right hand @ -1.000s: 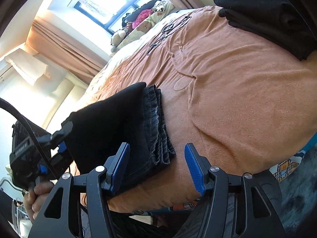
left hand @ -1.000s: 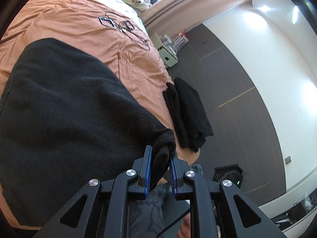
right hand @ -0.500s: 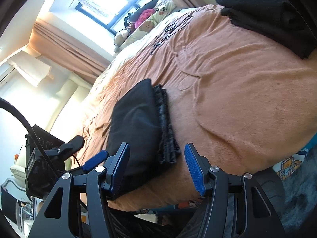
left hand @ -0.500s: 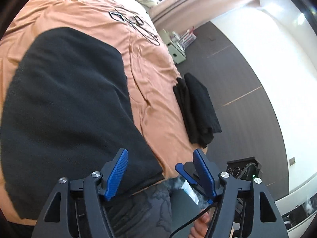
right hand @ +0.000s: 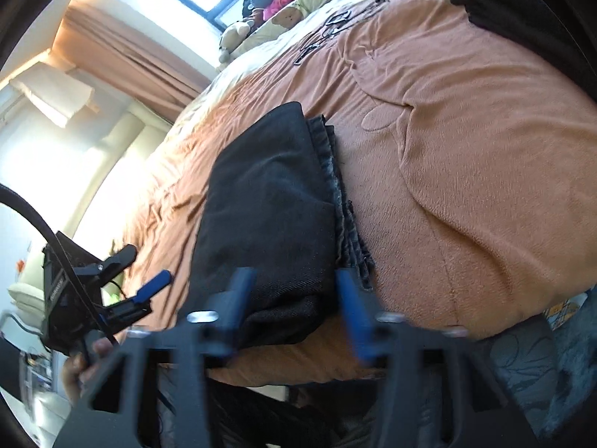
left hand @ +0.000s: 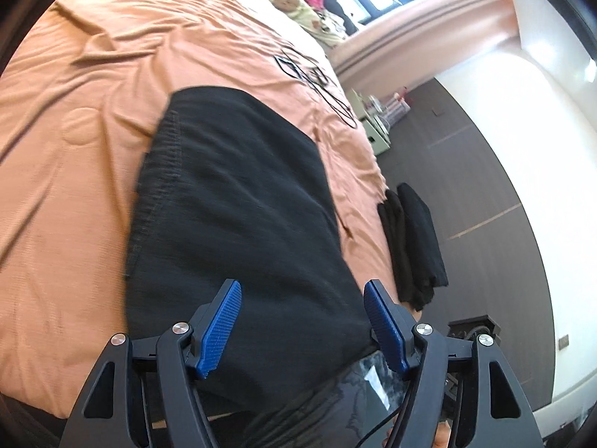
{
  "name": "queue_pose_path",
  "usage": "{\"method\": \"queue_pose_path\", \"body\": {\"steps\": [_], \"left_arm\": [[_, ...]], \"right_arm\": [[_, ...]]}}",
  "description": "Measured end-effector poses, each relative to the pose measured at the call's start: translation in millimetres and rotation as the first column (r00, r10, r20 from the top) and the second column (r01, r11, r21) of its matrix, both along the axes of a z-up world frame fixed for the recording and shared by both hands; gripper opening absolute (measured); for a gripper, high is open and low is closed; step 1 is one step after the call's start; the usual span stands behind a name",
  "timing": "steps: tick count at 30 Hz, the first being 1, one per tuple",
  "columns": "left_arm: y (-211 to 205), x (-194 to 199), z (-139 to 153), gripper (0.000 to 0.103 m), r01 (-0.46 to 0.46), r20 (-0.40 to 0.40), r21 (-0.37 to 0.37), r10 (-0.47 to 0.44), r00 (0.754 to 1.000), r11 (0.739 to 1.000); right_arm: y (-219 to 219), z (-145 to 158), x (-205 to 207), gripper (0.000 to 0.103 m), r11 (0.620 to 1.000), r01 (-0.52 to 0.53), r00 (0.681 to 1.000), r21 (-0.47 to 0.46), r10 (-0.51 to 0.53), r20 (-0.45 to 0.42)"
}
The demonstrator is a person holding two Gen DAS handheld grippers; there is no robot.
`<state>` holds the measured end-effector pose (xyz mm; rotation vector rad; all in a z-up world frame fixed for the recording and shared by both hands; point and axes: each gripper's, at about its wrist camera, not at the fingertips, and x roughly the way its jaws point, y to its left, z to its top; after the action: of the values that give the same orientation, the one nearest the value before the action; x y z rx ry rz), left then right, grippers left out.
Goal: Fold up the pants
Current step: 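Open the left tool and move both tools to the folded pants' edge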
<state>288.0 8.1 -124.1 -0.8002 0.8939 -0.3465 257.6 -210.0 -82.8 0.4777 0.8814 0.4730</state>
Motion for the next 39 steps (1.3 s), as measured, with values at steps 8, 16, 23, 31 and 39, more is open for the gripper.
{"method": "queue_pose_path", "body": {"steps": [8,16,23,31,39], "left_arm": [[26,-6,-19,0.07,-0.059,-0.043,-0.001,0.059,0.997,0.998],[42,-10,-36,0.07,-0.096,-0.08,0.019,0.098,0.992,0.995],[47,-6,-54,0.069,-0.105,-0.121,0.022,0.107,0.987,0.994],[49,0,-64,0.066,-0.095,-0.122,-0.001,0.094,0.988,0.995],[38,-10,-76,0.06,-0.047,-0.156,-0.046,0.04,0.987,0.998]], "right_arm": [[1,17,-21,0.009,1.0,-0.007,0.993,-0.021,0.009,0.119],[-11,-9,-40,0.008,0.998,0.018,0.997,-0.054,-0.013,0.078],[-14,-13,-28,0.01,1.0,0.01,1.0,-0.027,-0.01,-0.008],[-20,4,-25,0.043,0.999,0.021,0.999,-0.027,-0.019,0.045],[-11,-14,-1,0.047,0.999,0.021,1.0,-0.033,-0.021,0.007]]}}
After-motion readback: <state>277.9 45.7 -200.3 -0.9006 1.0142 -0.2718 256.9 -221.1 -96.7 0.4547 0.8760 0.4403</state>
